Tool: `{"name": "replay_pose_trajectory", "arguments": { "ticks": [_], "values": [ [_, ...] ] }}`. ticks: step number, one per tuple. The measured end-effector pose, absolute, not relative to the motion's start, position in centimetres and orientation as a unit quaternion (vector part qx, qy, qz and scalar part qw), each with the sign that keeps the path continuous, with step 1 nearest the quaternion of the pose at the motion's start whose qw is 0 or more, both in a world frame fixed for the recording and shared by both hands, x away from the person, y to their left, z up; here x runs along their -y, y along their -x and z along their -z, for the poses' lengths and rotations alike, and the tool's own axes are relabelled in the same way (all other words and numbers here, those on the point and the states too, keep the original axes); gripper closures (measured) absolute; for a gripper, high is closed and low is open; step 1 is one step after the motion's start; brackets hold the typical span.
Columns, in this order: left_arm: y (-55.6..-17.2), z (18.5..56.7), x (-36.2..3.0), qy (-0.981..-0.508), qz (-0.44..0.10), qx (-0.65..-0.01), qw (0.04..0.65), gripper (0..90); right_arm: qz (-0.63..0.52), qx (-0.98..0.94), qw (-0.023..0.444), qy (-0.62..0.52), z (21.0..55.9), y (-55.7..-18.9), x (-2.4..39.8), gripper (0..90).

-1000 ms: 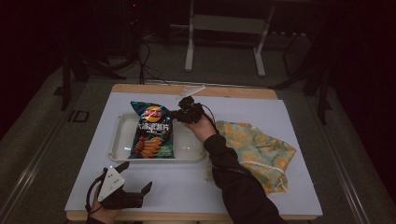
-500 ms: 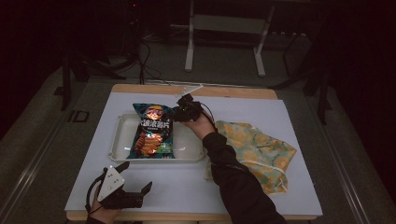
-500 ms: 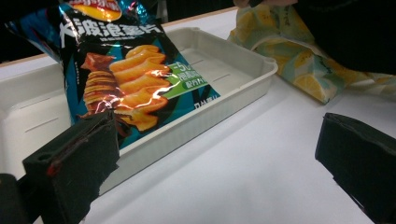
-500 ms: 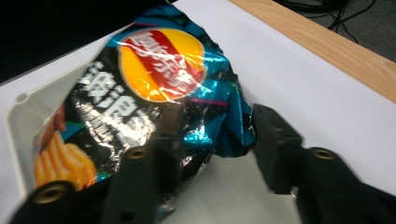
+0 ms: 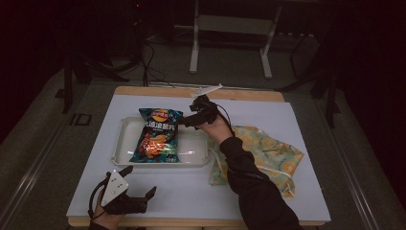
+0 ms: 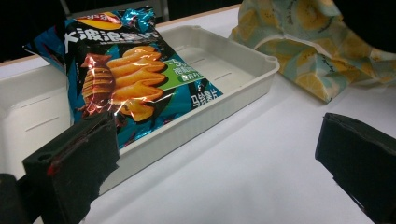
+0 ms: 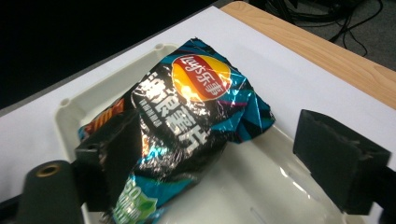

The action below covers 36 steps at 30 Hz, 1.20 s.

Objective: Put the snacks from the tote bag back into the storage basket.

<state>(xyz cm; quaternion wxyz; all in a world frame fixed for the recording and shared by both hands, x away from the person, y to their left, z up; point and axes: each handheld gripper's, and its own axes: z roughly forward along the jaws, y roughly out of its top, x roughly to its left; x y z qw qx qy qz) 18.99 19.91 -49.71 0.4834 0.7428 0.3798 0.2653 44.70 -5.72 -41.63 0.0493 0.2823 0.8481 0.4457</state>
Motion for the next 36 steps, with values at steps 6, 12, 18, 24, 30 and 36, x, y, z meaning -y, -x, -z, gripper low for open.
{"name": "replay_pose_trajectory", "arguments": {
  "ticks": [6, 12, 18, 24, 30, 36],
  "values": [
    [-19.0, 49.7, -19.9, -0.744, -0.266, -0.380, 0.481, 0.2, -0.434, -0.859, 0.059, -0.266, 40.6, -43.6, 7.4, 14.0],
    [-19.1, 49.7, -19.8, -0.743, -0.266, -0.381, 0.481, 0.2, -0.439, -0.854, 0.085, -0.265, 39.3, -42.7, 9.6, 14.2],
    [-19.1, 49.8, -19.8, -0.743, -0.265, -0.383, 0.481, 0.2, -0.443, -0.847, 0.096, -0.277, 38.8, -42.2, 12.4, 14.2],
    [-19.2, 49.8, -19.8, -0.743, -0.266, -0.384, 0.480, 0.2, -0.446, -0.840, 0.107, -0.291, 38.6, -41.7, 15.2, 14.3],
    [-19.2, 49.8, -19.7, -0.743, -0.265, -0.383, 0.480, 0.2, -0.455, -0.829, 0.120, -0.302, 38.2, -40.9, 17.9, 14.5],
    [-19.2, 49.8, -19.7, -0.745, -0.265, -0.382, 0.479, 0.2, -0.460, -0.822, 0.134, -0.308, 38.0, -39.8, 20.4, 14.5]
  ]
}}
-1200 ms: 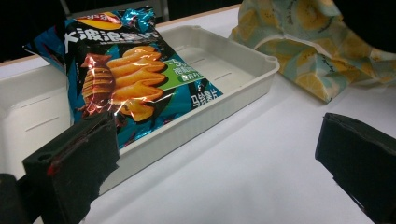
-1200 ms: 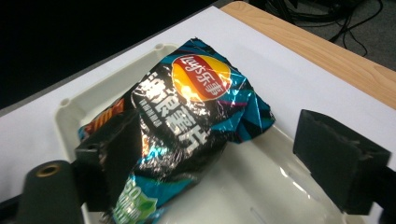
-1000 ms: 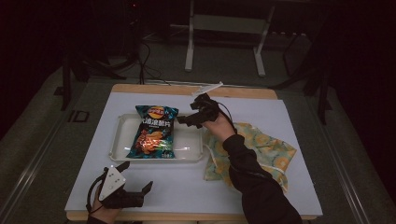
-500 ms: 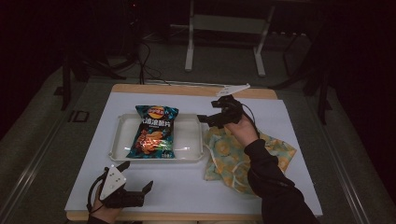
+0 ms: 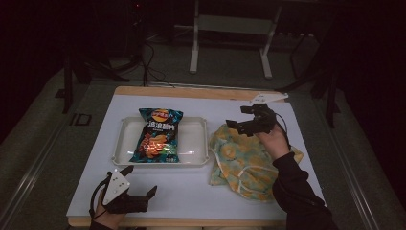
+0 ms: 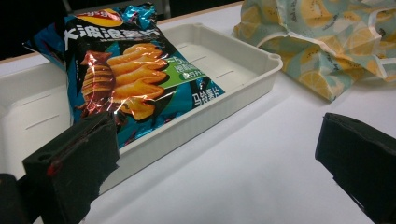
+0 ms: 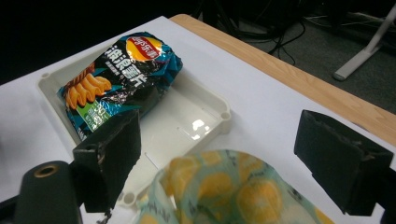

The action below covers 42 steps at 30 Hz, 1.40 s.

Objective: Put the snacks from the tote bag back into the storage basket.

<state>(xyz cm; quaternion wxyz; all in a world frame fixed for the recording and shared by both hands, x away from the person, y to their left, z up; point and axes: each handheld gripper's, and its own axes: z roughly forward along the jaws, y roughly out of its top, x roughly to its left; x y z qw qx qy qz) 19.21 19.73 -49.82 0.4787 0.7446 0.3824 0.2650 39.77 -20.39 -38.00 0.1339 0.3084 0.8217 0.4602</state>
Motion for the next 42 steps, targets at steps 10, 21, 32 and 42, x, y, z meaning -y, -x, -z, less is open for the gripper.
{"name": "replay_pose_trajectory", "arguments": {
  "ticks": [10, 21, 32, 42],
  "values": [
    [-19.2, 49.8, -19.6, -0.746, -0.265, -0.381, 0.478, 0.2, -0.463, -0.808, 0.146, -0.334, 38.7, -37.9, 24.5, 14.6],
    [-19.3, 49.9, -19.5, -0.746, -0.265, -0.382, 0.477, 0.2, -0.468, -0.787, 0.171, -0.364, 39.8, -35.4, 29.4, 14.7],
    [-19.3, 49.9, -19.5, -0.747, -0.265, -0.381, 0.476, 0.2, -0.463, -0.773, 0.195, -0.388, 41.0, -33.0, 32.8, 14.6],
    [-19.3, 49.9, -19.5, -0.747, -0.265, -0.381, 0.475, 0.2, -0.475, -0.744, 0.215, -0.418, 42.3, -31.0, 36.6, 14.7]
  ]
}}
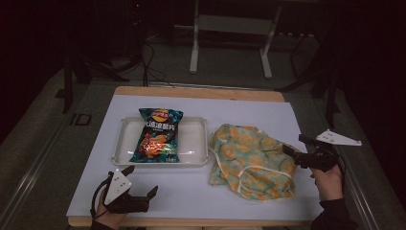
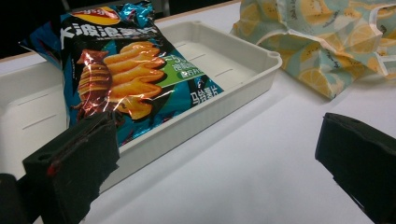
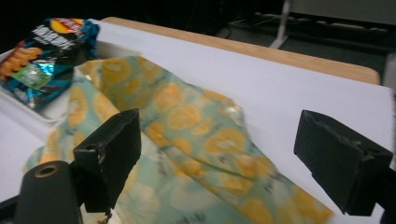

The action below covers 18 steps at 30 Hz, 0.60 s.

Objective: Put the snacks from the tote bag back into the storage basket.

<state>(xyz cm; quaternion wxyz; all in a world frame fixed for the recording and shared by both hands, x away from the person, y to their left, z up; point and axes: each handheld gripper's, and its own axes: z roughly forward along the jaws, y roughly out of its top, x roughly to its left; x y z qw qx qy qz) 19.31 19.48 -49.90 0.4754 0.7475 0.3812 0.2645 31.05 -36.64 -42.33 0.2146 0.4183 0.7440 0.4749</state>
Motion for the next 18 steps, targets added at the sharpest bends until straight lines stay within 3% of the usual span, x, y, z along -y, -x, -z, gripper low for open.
{"name": "replay_pose_trajectory", "arguments": {
  "ticks": [18],
  "values": [
    [-19.3, 50.0, -19.3, -0.752, -0.260, -0.377, 0.475, 0.2, -0.456, -0.696, 0.283, -0.478, 46.1, -29.6, 39.9, 14.6]
  ]
}}
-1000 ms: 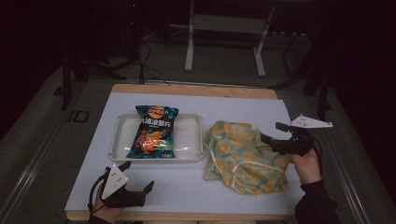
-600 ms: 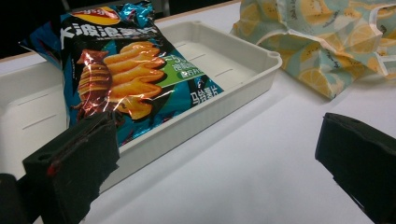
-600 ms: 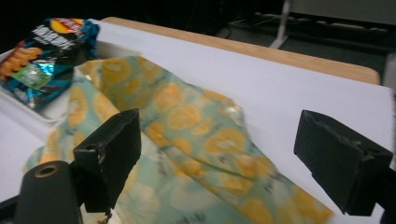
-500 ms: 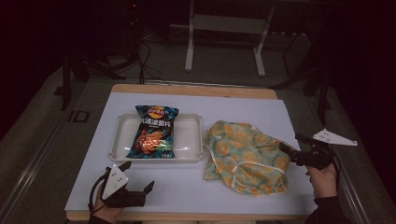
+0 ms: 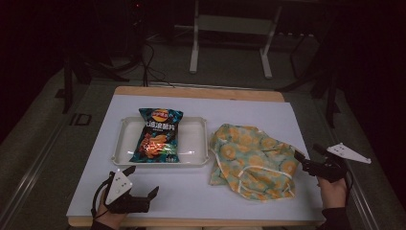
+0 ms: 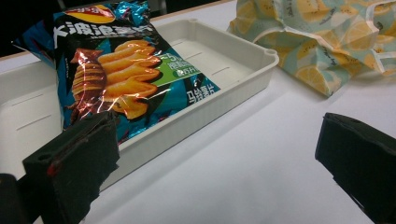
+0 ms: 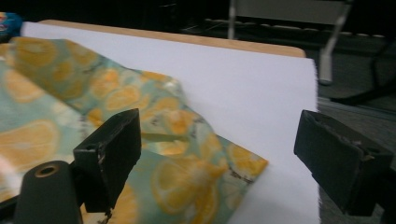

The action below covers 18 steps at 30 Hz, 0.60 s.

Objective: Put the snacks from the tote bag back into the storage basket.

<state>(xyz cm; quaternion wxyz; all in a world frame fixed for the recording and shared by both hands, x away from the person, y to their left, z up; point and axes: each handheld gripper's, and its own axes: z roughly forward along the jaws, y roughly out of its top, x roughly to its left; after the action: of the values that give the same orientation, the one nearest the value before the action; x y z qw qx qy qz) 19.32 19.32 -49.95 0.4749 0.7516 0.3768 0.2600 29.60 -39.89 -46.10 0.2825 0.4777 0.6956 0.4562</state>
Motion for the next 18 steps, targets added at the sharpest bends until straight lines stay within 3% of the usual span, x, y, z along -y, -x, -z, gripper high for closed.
{"name": "replay_pose_trajectory", "arguments": {
  "ticks": [18],
  "values": [
    [-19.1, 49.8, -19.4, -0.748, -0.263, -0.377, 0.479, 0.2, -0.425, -0.660, 0.335, -0.521, 49.2, -29.7, 39.2, 14.0]
  ]
}}
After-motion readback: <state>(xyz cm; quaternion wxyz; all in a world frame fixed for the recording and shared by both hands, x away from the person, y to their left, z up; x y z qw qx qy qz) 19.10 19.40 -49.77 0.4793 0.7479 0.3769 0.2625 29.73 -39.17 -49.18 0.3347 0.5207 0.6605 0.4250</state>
